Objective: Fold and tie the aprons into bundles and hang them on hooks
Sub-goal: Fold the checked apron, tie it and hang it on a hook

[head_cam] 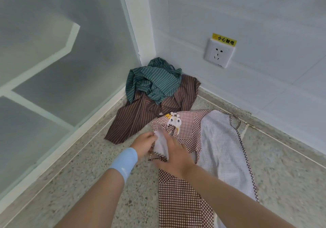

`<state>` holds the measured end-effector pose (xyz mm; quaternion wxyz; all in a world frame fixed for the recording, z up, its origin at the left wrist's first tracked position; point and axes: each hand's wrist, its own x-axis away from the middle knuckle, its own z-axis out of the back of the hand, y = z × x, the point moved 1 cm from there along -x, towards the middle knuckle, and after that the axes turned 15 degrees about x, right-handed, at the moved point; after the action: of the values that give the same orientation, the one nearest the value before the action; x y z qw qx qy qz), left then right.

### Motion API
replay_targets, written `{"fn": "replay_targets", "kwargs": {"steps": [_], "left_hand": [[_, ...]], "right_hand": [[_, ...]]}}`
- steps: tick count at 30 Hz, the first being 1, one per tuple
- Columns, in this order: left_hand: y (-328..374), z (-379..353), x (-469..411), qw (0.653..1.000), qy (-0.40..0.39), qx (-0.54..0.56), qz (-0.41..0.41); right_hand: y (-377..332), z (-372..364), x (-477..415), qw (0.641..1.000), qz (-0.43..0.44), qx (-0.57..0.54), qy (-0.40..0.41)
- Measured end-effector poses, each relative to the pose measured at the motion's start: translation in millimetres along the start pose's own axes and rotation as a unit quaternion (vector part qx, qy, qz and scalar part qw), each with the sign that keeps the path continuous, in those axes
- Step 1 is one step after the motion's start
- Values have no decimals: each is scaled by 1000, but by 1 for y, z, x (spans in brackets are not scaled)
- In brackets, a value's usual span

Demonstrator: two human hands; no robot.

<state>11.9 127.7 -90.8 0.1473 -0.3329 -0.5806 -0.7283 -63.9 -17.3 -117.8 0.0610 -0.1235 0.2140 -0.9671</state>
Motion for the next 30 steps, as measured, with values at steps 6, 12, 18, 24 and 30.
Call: {"fn": "replay_targets", "kwargs": {"steps": [6, 12, 18, 24, 30], "left_hand": [[41, -22, 7, 967, -155, 203, -10], [48, -35, -15, 989, 10, -31, -142], [21, -55, -43, 909, 70, -332, -240], [33, -39, -66, 885, 111, -364, -267], [44, -17, -99, 879, 19, -426, -212]], "right_hand": [[3, 52, -20, 944, -129, -292, 85], [85, 96, -37, 934, -311, -137, 110], [107, 79, -28, 966, -196, 82, 144], [100, 43, -43, 959, 62, 264, -81], [129, 47, -69, 983, -11, 157, -99]]}}
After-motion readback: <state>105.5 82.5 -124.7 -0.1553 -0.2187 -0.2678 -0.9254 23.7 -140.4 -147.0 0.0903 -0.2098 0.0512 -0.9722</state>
